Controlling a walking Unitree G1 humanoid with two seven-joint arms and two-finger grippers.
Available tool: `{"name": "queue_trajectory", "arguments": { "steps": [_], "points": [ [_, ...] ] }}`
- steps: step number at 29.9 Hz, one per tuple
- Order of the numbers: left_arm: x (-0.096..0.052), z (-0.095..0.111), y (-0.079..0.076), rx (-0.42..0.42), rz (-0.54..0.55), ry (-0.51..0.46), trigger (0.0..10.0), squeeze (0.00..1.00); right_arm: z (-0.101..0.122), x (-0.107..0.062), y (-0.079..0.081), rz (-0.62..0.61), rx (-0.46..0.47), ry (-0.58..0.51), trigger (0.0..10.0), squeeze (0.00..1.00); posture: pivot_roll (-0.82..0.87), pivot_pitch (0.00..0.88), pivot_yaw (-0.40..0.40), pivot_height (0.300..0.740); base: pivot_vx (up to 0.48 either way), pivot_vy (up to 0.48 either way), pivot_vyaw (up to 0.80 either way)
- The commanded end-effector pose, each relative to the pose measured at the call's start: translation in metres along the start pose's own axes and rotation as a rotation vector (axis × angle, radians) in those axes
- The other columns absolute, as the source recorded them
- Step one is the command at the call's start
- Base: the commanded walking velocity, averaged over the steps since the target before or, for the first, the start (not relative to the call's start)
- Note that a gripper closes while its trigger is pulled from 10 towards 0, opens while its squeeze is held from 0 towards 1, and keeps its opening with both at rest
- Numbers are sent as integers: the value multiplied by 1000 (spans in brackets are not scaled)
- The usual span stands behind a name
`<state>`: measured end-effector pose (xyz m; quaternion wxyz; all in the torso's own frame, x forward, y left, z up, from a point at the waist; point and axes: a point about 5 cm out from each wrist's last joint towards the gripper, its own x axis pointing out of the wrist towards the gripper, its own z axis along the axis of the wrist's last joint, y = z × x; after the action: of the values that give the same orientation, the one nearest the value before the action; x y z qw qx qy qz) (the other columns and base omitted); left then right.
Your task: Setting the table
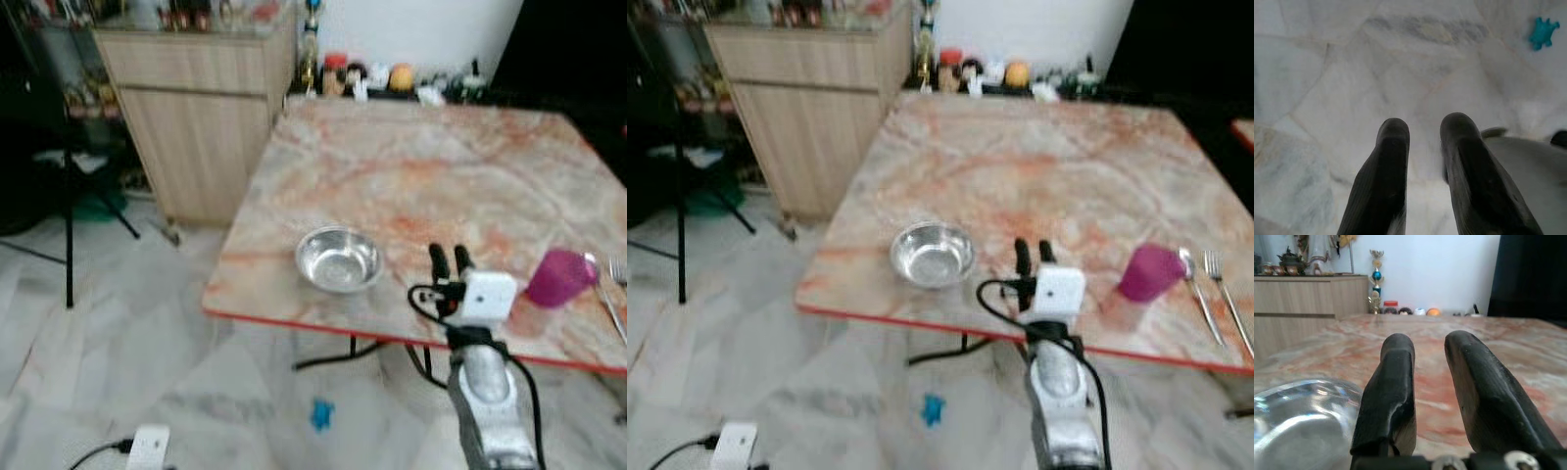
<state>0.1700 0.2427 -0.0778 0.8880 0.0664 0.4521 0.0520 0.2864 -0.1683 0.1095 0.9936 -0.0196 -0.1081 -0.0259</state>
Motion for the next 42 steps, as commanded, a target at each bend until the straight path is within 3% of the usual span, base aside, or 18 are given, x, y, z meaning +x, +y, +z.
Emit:
{"name": "queue_trajectory", "arguments": {
  "steps": [1, 17, 35, 42],
  "points": [
    [-1, -4, 2, 9, 7, 15, 10000, 0, 4, 3, 8, 22, 14, -16, 10000, 0, 89, 0, -49, 740, 0, 382, 0],
    [-1, -5, -1, 10, 5, 18, 10000, 0, 3, 2, 9, 26, 16, -9, 10000, 0, 94, 0, -49, 740, 0, 377, 0],
    [3, 10, -13, 45, -10, -28, 10000, 0, 4, 4, 9, 26, 14, -15, 10000, 0, 91, 0, -49, 740, 0, 0, 0],
    [3, 11, -13, 50, -9, -32, 10000, 0, 4, 4, 9, 26, 13, -16, 10000, 0, 93, 0, -50, 740, 0, -353, 0]
  ]
}}
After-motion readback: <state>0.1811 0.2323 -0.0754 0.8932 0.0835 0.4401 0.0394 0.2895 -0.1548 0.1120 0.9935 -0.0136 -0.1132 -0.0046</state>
